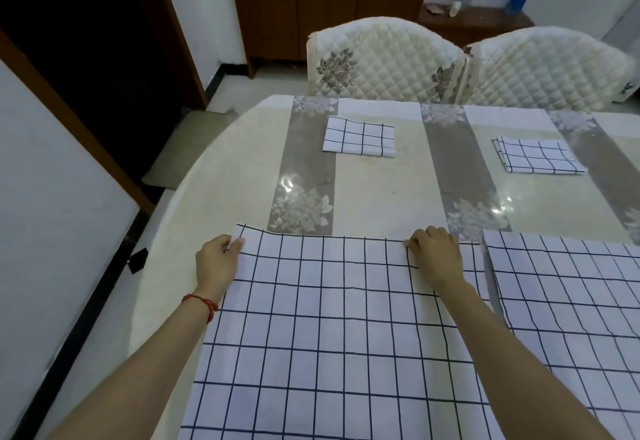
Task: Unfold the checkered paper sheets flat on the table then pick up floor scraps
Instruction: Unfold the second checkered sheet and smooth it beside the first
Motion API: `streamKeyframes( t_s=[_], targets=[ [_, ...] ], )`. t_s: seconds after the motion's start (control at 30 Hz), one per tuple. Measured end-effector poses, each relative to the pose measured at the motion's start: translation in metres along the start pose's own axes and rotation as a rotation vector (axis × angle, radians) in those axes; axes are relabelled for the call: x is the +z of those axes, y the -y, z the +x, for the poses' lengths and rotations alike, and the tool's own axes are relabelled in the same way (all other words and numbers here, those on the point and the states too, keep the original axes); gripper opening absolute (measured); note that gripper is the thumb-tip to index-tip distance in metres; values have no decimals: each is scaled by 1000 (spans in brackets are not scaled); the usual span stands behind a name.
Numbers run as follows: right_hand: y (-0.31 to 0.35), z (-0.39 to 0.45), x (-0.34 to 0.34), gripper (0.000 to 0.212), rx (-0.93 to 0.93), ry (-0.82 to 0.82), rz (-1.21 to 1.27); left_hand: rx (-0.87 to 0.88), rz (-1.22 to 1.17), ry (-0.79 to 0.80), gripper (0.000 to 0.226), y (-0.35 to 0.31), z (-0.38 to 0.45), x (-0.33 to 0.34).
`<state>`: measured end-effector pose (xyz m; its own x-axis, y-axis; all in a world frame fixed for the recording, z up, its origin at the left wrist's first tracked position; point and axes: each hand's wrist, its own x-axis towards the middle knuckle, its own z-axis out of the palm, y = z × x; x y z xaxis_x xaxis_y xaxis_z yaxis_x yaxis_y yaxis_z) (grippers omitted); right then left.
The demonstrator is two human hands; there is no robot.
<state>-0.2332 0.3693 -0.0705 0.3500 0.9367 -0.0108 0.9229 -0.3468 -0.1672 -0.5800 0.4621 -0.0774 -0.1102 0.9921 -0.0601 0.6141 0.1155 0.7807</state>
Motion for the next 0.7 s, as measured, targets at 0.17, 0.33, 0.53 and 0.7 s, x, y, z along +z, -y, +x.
streamKeyframes(
  t_s=[0.17,0.33,0.53,0.7],
  targets=[
    [-1,8,6,31,18,-54,8,0,49,-14,49,-7,9,3],
    [-2,6,13,28,12,-134,10,-10,139,-62,45,-9,10,8],
    [-5,5,15,25,-3,-213,26,-8,129,-94,36,-6,11,11],
    [11,-2,7,30,92,-402,174,24,348,-158,39,-15,-3,14]
  ],
)
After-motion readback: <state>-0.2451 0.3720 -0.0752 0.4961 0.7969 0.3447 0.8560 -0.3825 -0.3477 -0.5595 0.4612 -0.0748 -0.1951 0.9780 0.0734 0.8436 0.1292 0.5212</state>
